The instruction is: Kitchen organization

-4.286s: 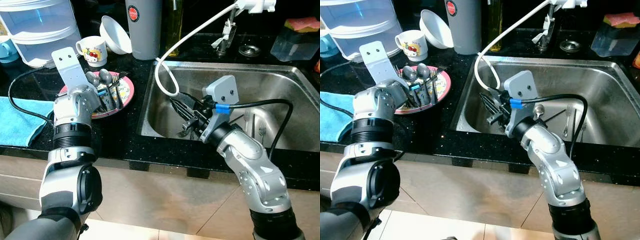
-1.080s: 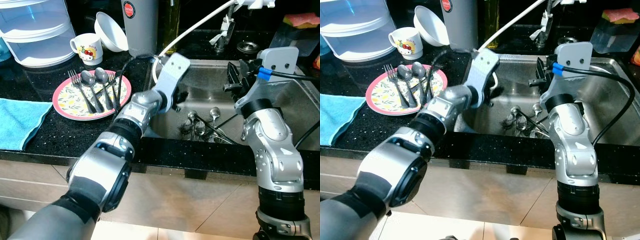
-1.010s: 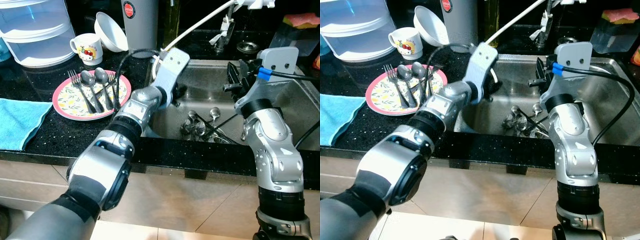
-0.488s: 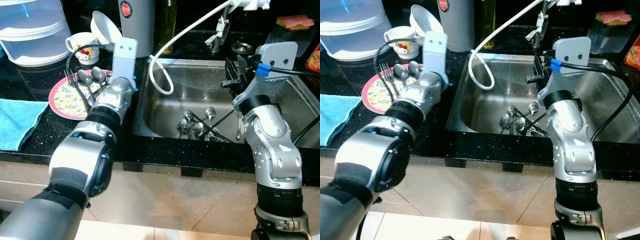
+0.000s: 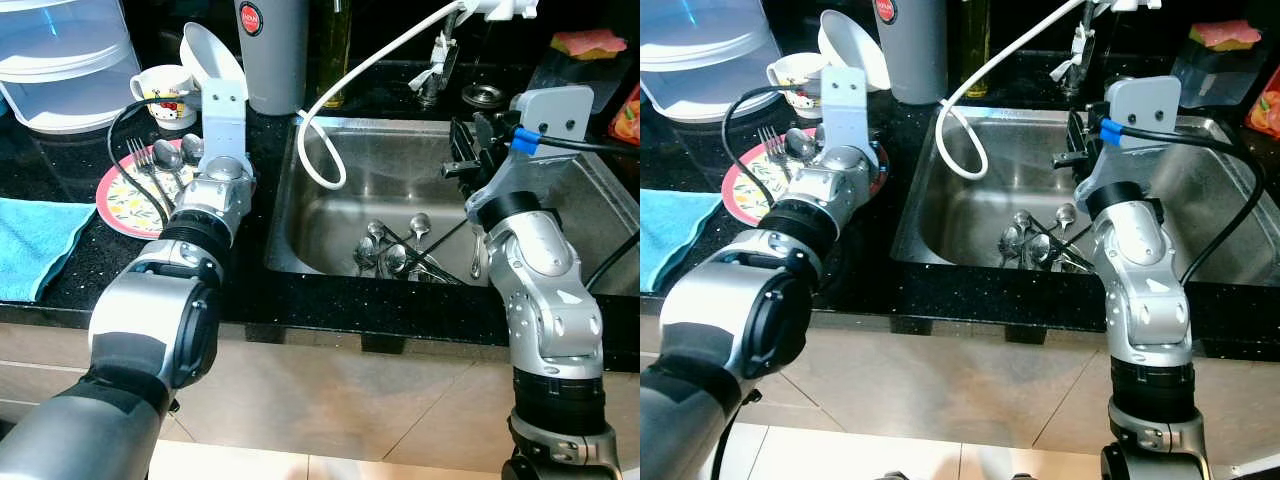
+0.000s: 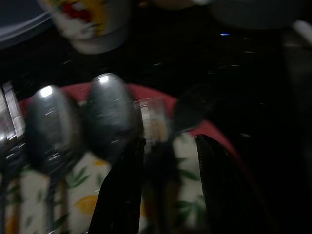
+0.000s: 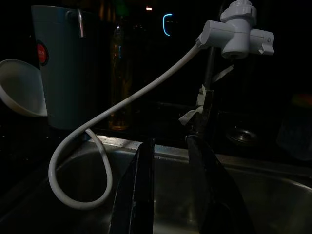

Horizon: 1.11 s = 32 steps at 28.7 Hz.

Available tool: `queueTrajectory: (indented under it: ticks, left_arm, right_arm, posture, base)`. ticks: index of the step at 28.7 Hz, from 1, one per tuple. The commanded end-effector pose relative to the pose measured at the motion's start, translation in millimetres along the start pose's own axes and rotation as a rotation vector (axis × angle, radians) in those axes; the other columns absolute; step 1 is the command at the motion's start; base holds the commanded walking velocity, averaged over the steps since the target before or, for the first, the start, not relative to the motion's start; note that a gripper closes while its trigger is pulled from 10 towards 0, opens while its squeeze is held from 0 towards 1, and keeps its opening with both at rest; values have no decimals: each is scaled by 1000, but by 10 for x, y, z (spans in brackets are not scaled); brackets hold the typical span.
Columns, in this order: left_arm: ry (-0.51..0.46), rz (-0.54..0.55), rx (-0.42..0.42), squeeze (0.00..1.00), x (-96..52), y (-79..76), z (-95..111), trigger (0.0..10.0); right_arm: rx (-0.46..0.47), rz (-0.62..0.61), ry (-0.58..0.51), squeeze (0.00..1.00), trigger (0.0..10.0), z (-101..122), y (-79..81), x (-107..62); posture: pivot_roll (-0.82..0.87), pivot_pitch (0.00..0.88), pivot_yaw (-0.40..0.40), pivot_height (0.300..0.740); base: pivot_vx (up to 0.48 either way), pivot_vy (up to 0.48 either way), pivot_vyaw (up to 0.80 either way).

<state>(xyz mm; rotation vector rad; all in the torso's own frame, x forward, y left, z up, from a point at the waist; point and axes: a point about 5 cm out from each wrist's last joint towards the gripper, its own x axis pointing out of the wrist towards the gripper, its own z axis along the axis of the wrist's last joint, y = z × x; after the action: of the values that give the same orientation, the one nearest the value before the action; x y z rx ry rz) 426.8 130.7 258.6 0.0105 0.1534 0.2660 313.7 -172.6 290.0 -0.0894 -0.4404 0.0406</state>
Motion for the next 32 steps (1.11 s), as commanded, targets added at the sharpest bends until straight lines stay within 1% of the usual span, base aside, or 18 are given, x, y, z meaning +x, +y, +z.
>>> queueTrajectory:
  ticks: [1,2,7,9,10,11,12,13,14,15,17,19,21,25,27,29,31,32]
  left_arm:
    - [18,81,0,0,17,105,55,10000]
    - [-10,153,22,0,20,175,119,10000]
    - [-34,176,4,0,14,188,181,10000]
    - [-3,182,-67,0,8,181,187,10000]
    - [-3,182,-67,0,8,181,187,10000]
    - [43,187,-140,0,2,168,176,10000]
    - [43,187,-140,0,2,168,176,10000]
    - [80,177,-186,0,-1,153,154,10000]
    - [80,177,-186,0,-1,153,154,10000]
    - [110,173,-212,0,-3,144,134,10000]
    - [122,171,-207,0,-2,146,121,10000]
    - [123,185,-172,0,3,172,102,10000]
    - [118,222,-111,0,12,225,79,10000]
    - [114,242,-75,0,21,267,59,10000]
    - [60,239,-7,0,26,276,104,10000]
    - [-41,210,74,0,18,240,223,10000]
    - [-109,214,99,0,-1,218,333,10000]
    - [-124,219,101,0,-7,213,365,10000]
  right_arm:
    - [6,1,9,0,10000,-33,15,-11]
    - [7,5,10,0,10000,-36,28,-6]
    - [6,6,11,0,10000,-42,30,-7]
    - [6,6,9,0,10000,-40,30,1]
    - [6,6,9,0,10000,-40,30,1]
    - [6,7,8,0,10000,-38,28,7]
    - [6,7,8,0,10000,-38,28,7]
    - [6,8,7,0,10000,-36,28,10]
    - [6,8,7,0,10000,-36,28,10]
    - [6,8,7,0,10000,-38,27,10]
    - [5,9,7,0,10000,-40,26,9]
    - [5,10,8,0,10000,-43,25,7]
    - [4,12,8,0,10000,-45,24,4]
    - [4,14,6,0,10000,-44,25,5]
    - [5,15,6,0,10000,-44,27,7]
    - [8,17,5,0,10000,-43,37,13]
    - [9,17,4,0,10000,-44,43,18]
    - [10,16,4,0,10000,-46,45,19]
  posture:
    - [-55,90,24,740]
    - [-55,90,24,740]
    - [-54,86,24,740]
    - [-55,81,25,740]
    - [-55,81,25,740]
    - [-55,81,25,740]
    - [-55,81,25,740]
    - [-55,81,25,740]
    - [-55,81,25,740]
    - [-56,74,24,740]
    - [-56,74,24,740]
    - [-57,68,22,740]
    - [-57,66,22,740]
    - [-55,63,22,740]
    - [-53,65,20,740]
    - [-41,72,24,740]
    - [-30,73,24,740]
    - [-26,74,27,740]
  base:
    - [0,0,0]
    - [0,0,0]
    - [0,0,0]
    - [0,0,0]
    - [0,0,0]
    - [0,0,0]
    - [0,0,0]
    - [0,0,0]
    - [0,0,0]
    - [0,0,0]
    - [0,0,0]
    - [0,0,0]
    - [0,0,0]
    - [0,0,0]
    - [0,0,0]
    - [0,0,0]
    - [0,0,0]
    - [0,0,0]
